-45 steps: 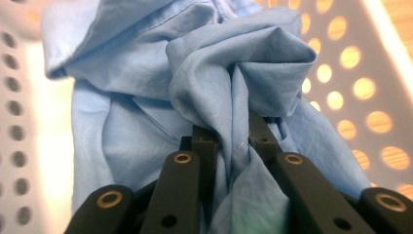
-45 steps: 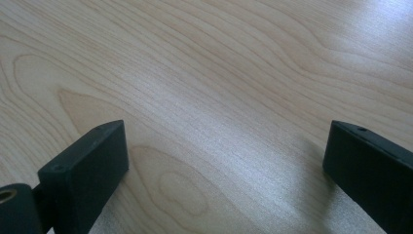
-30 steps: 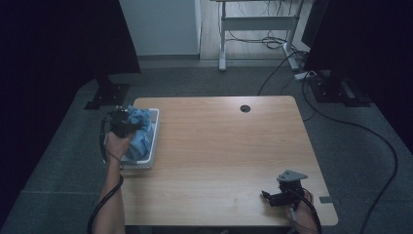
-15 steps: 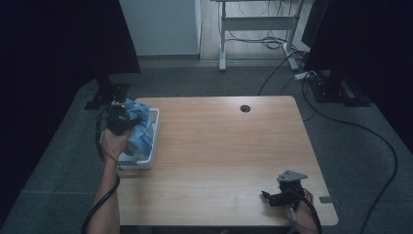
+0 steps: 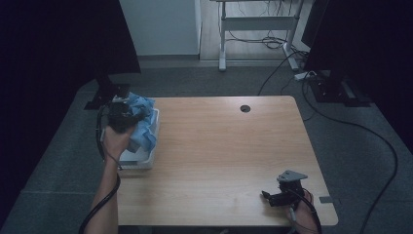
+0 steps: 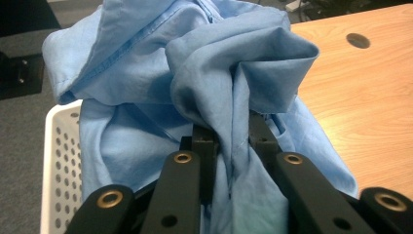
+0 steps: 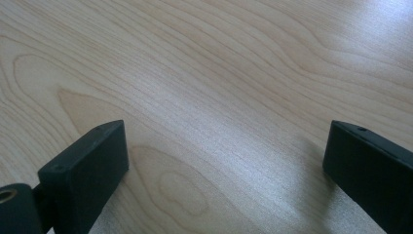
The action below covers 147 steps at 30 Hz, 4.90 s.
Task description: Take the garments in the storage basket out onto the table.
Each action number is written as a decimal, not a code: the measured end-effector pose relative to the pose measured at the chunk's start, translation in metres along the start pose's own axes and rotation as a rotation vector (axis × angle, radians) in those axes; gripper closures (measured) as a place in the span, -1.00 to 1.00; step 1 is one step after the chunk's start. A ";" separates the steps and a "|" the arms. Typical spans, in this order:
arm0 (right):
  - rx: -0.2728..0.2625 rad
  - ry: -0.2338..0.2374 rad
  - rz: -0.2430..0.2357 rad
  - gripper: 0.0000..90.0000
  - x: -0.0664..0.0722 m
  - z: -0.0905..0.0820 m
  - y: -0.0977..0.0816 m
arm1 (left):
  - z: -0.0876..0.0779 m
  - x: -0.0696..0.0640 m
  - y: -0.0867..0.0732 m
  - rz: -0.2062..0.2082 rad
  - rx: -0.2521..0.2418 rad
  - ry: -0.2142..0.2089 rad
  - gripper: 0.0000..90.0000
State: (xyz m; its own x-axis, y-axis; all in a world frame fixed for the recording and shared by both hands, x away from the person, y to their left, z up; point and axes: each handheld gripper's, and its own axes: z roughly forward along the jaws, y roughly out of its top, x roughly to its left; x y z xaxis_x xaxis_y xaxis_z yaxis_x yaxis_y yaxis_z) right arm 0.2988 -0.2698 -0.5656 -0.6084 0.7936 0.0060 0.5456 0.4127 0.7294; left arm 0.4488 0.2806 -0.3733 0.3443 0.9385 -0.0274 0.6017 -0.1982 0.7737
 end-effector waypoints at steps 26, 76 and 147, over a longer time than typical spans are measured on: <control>0.000 0.000 0.000 -0.94 0.000 0.000 0.000 | 0.000 -0.068 0.017 0.094 -0.049 -0.086 0.74; -0.001 0.002 -0.001 -0.94 0.000 0.000 0.000 | 0.121 -0.215 -0.021 0.296 0.043 -0.281 0.73; -0.001 0.004 -0.004 -0.94 0.000 0.000 0.000 | 0.071 -0.171 -0.034 0.317 0.081 -0.341 -0.84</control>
State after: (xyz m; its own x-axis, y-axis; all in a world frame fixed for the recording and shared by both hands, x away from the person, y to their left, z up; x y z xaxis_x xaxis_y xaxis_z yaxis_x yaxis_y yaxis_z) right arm 0.2981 -0.2699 -0.5657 -0.6128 0.7902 0.0052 0.5422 0.4156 0.7303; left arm 0.4208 0.1062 -0.4399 0.7291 0.6842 -0.0151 0.4787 -0.4941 0.7258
